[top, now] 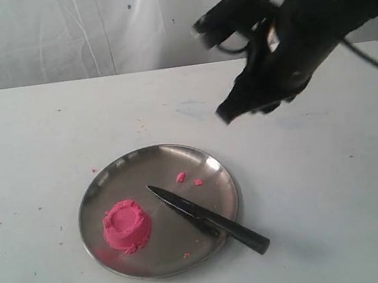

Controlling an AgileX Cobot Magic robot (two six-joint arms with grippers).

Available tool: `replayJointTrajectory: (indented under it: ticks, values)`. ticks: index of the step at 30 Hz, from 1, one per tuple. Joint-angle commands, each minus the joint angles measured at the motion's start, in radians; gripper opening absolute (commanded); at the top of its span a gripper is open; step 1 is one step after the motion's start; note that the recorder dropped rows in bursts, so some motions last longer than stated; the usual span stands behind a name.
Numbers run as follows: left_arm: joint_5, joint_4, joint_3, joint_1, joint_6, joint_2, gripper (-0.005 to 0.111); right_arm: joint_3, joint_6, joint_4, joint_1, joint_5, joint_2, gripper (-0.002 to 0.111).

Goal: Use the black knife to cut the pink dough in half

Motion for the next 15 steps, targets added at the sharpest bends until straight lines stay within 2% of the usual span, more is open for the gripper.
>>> replayJointTrajectory:
  ticks: [1,2,3,4,5,6,8,10,12,15]
  values:
    - [-0.003,-0.008,0.003,-0.006,0.003,-0.004,0.0,-0.001,0.116,-0.023,-0.271,0.002,0.023,0.029]
    - [-0.003,-0.008,0.003,-0.006,0.003,-0.004,0.0,-0.001,0.0,0.143,-0.369,0.056,0.059,0.024]
    - [-0.003,-0.008,0.003,-0.006,0.003,-0.004,0.0,-0.001,-0.097,0.239,-0.41,0.085,0.075,0.022]
    - [-0.003,-0.008,0.003,-0.006,0.003,-0.004,0.0,-0.001,-0.282,0.494,-0.464,0.181,0.114,0.018]
    - [-0.003,-0.008,0.003,-0.006,0.003,-0.004,0.0,0.001,-0.443,0.65,-0.492,0.252,0.14,0.017]
    - [-0.003,-0.008,0.003,-0.006,0.003,-0.004,0.0,0.001,-0.677,0.899,-0.513,0.405,0.195,0.017]
    - [-0.003,-0.008,0.003,-0.006,0.003,-0.004,0.0,0.011,-0.755,0.996,-0.508,0.405,0.247,0.017]
    - [-0.003,-0.008,0.003,-0.006,0.003,-0.004,0.0,0.028,-0.755,0.958,-0.498,0.405,0.274,0.018]
    - [-0.003,-0.008,0.003,-0.006,0.003,-0.004,0.0,0.074,-0.762,0.962,-0.498,0.405,0.29,0.028]
    - [-0.003,-0.008,0.003,-0.006,0.003,-0.004,0.0,0.134,-0.819,0.99,-0.47,0.387,0.299,0.053]
